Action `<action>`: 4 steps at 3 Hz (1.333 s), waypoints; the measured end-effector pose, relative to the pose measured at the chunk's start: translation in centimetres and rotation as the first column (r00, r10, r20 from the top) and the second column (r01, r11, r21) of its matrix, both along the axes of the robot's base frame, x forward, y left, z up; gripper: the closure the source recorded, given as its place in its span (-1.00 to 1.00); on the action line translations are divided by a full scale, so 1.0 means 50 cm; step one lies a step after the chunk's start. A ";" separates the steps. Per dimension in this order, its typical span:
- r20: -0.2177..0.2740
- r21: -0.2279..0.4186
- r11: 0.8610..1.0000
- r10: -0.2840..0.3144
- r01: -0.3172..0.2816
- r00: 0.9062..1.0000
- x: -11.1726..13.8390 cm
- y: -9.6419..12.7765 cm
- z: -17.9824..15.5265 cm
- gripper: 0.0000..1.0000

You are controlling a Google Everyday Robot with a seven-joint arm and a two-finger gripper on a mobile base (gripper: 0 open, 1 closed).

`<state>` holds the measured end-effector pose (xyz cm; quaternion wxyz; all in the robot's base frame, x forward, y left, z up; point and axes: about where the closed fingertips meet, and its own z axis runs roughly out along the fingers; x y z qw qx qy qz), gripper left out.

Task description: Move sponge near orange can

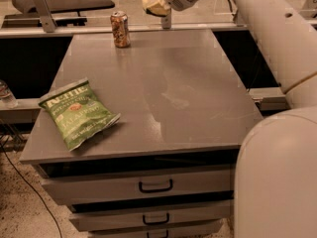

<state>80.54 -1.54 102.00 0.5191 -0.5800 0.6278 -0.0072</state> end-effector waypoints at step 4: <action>0.067 -0.071 0.997 -0.007 0.012 0.998 0.166 0.032 -0.084 1.00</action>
Offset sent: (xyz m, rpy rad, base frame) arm 0.0992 0.0248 -0.0279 -0.0360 -0.0555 0.0889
